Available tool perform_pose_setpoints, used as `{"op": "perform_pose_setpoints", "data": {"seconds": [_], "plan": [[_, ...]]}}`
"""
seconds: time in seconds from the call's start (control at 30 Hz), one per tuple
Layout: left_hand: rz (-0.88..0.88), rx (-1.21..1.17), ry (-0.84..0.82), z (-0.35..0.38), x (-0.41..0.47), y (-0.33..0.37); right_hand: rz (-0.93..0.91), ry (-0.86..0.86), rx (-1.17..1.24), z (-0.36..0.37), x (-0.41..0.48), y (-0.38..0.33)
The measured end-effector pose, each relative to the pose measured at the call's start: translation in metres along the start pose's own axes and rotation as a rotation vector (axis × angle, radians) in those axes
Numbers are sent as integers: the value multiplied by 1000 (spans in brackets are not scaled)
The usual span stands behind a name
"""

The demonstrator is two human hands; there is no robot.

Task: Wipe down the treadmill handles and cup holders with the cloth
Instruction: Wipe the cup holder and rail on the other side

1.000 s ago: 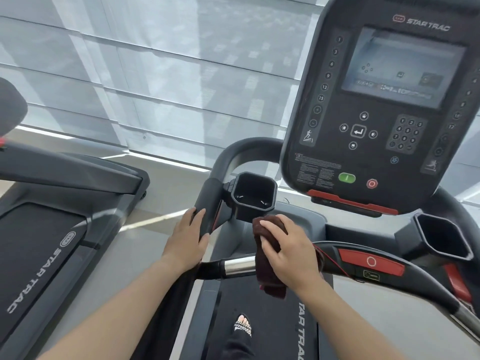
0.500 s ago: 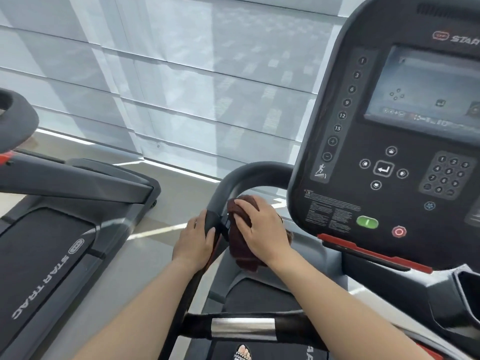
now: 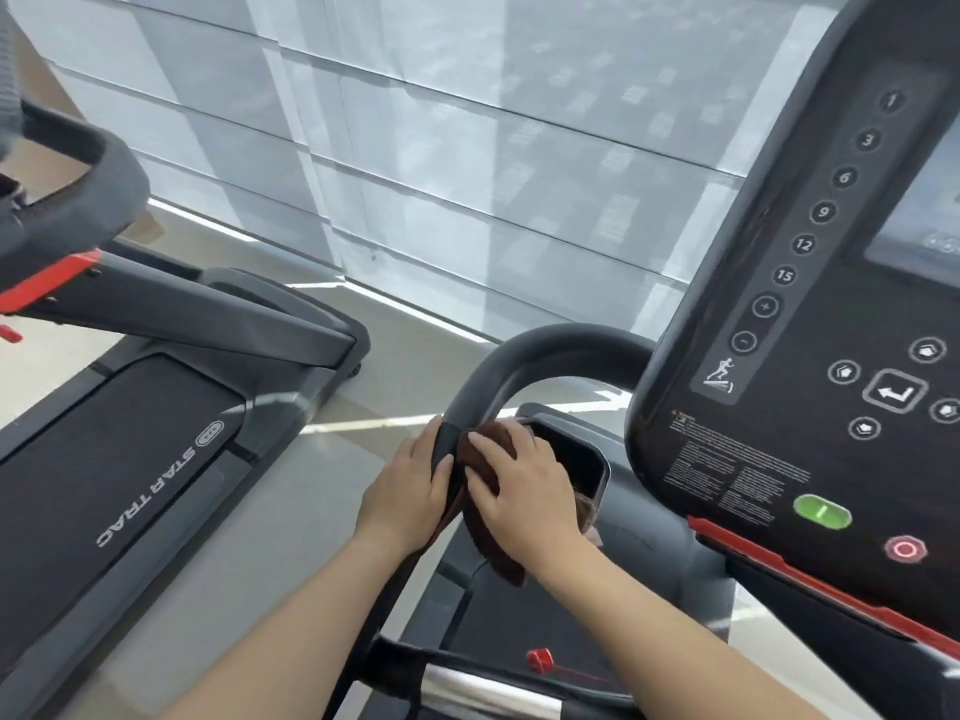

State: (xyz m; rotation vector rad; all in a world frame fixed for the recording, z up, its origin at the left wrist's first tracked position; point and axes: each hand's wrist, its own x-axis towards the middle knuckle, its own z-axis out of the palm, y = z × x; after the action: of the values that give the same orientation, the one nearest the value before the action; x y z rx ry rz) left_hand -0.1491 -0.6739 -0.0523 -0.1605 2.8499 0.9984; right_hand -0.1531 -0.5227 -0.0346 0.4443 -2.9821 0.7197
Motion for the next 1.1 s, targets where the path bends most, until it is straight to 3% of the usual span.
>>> {"op": "perform_pose_setpoints", "data": {"seconds": [0.13,0.4,0.63,0.73,0.87,1.1], "plan": [[15,-11,2,-1,0,0,99,15,24,-7,25,7],[5,-22,13,2,1,-3,68,-95,-30,5,-8,-1],[11,-9,10,2,1,-4,58,24,157,-16,6,11],[13,-2,17,3,1,-5,114,125,25,-30,20,28],[-5,-7,5,4,1,-5,222,-95,-222,-37,25,42],[6,-12,10,4,3,-7,104,6,1,-63,-25,45]]}}
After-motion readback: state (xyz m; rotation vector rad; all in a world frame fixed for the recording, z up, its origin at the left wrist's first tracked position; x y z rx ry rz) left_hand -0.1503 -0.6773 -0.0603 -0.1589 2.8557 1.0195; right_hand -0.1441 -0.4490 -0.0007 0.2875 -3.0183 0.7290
